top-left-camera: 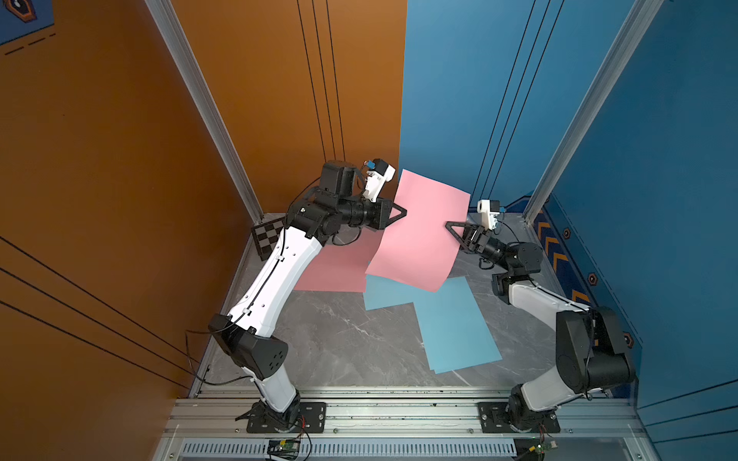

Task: Sort the scattered colored papers by color
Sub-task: Pick up the colored paper.

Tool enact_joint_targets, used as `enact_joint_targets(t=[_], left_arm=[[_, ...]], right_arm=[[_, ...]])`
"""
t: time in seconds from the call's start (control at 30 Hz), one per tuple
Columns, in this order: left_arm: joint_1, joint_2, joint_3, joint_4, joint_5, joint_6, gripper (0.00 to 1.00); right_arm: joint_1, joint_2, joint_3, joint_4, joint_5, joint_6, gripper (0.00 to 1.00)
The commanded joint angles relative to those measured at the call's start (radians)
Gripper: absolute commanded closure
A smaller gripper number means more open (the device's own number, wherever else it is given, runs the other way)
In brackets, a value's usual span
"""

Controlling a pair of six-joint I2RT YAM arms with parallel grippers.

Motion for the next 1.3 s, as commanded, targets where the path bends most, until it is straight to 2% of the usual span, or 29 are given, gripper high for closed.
enact_joint_targets(t=[0.0,0.13,0.17,0.2,0.27,0.3,0.37,0.43,0.5,0.53,0.6,0.8,0.9,1.0,1.1,1.27], left_arm=[[0.009,-0.033,-0.02,0.003,-0.01,-0.024,1.0],[0.029,-0.055,-0.046,0.002,-0.036,-0.046,1.0],[0.033,-0.062,-0.054,0.002,-0.048,-0.048,0.92],[0.04,-0.075,-0.072,0.002,-0.075,-0.057,0.77],[0.058,-0.114,-0.125,0.002,-0.145,-0.076,0.4],[0.071,-0.14,-0.164,0.001,-0.193,-0.09,0.0],[0.106,-0.196,-0.249,0.002,-0.275,-0.115,0.02],[0.133,-0.257,-0.332,0.001,-0.363,-0.129,0.02],[0.139,-0.334,-0.419,0.001,-0.48,-0.133,0.02],[0.139,-0.364,-0.451,0.001,-0.528,-0.138,0.02],[0.141,-0.427,-0.506,0.001,-0.588,-0.145,0.02],[0.144,-0.576,-0.594,0.001,-0.691,-0.163,0.02],[0.148,-0.628,-0.608,-0.001,-0.688,-0.167,0.02],[0.155,-0.662,-0.619,-0.001,-0.69,-0.175,0.02],[0.178,-0.681,-0.628,-0.001,-0.689,-0.184,0.02],[0.226,-0.687,-0.628,0.001,-0.663,-0.196,0.02]], right_arm=[[0.007,-0.025,0.008,0.036,-0.024,-0.007,0.76],[0.005,-0.019,0.002,0.031,-0.027,-0.006,0.92],[0.007,-0.018,0.003,0.019,-0.024,-0.01,0.99],[0.01,-0.017,0.007,0.004,-0.022,-0.018,1.0],[0.024,-0.021,0.012,-0.069,-0.019,-0.064,1.0],[0.037,-0.03,0.016,-0.136,-0.015,-0.113,1.0],[0.072,-0.061,0.028,-0.334,-0.001,-0.253,1.0],[0.12,-0.114,0.062,-0.623,0.052,-0.477,1.0],[0.201,-0.176,0.158,-1.114,0.202,-0.806,1.0],[0.244,-0.193,0.203,-1.284,0.287,-0.922,1.0],[0.336,-0.2,0.268,-1.465,0.413,-1.018,1.0],[0.548,-0.155,0.328,-1.505,0.556,-1.022,1.0],[0.674,-0.085,0.385,-1.488,0.594,-1.013,1.0],[0.756,-0.023,0.432,-1.436,0.606,-0.979,1.0],[0.791,-0.006,0.431,-1.338,0.607,-0.91,1.0],[0.784,-0.014,0.35,-1.188,0.63,-0.757,1.0]])
